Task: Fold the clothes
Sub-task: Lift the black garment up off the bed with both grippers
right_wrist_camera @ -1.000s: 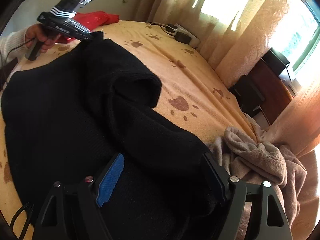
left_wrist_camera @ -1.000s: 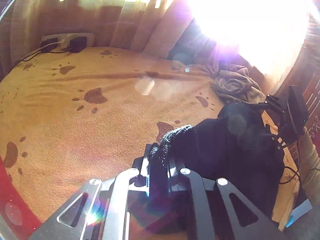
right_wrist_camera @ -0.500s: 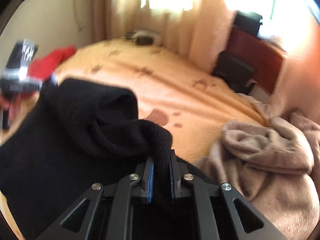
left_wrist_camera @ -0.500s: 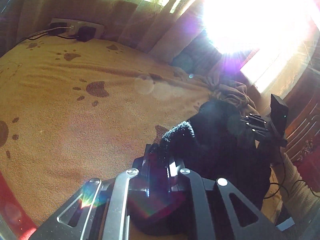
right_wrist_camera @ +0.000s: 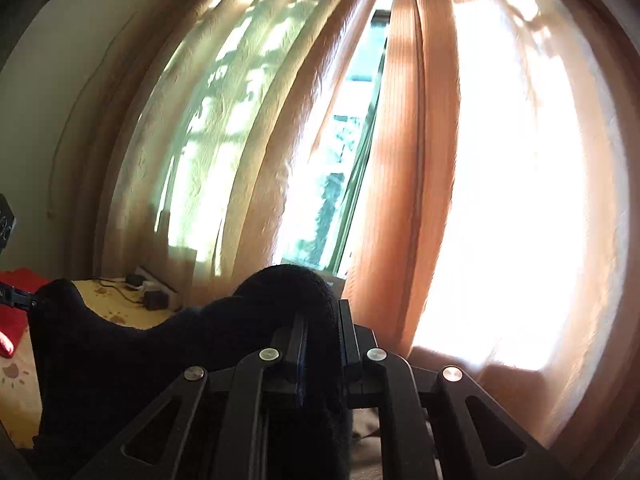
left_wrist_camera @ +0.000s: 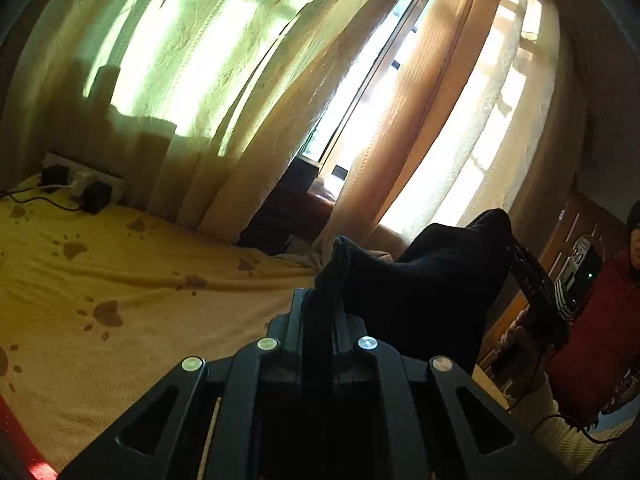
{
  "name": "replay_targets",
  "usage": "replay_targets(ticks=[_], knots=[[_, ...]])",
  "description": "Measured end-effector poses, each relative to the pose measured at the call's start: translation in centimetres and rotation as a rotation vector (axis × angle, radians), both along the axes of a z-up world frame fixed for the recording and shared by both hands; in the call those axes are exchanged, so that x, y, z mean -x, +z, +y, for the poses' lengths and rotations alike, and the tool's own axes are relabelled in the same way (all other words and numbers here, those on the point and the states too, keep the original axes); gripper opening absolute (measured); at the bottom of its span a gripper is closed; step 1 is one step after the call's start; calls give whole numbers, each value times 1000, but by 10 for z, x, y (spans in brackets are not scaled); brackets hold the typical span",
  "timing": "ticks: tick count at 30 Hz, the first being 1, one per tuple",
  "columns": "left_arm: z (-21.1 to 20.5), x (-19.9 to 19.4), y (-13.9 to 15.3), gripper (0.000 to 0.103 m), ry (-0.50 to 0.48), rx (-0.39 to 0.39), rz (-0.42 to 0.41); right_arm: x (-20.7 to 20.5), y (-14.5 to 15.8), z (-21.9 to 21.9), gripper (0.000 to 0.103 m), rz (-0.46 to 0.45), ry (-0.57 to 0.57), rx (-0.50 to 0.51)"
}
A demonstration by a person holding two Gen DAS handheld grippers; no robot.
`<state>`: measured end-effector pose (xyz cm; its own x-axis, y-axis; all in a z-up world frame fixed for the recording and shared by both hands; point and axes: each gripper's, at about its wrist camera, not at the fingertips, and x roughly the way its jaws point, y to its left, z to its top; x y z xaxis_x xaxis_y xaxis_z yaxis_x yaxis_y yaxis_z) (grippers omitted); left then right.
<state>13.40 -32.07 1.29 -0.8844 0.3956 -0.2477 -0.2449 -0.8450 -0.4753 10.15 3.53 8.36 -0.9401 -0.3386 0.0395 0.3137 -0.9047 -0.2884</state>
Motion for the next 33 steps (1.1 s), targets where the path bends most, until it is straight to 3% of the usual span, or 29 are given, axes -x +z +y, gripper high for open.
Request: replay_targets(ticks=[10,15,22,25,27,29,33], knots=[[20,-85,138,10,43,-42,419,-109,82,45,13,363,-158,87],[29,-147,208,10,73,33,593,-155,119,68,13,429,-168,134],[45,-220,260,10,121,131,739,-210,158,82,13,565,-244,159],[42,-256,277,5,213,149,825,-233,171,88,13,610,-276,163],[29,-271,287,5,246,131,840,-236,171,91,13,597,-281,152],[15,-271,291,5,240,117,799,-238,170,93,13,577,-282,141],[11,-224,261,5,138,184,602,-220,138,75,13,554,-343,36]])
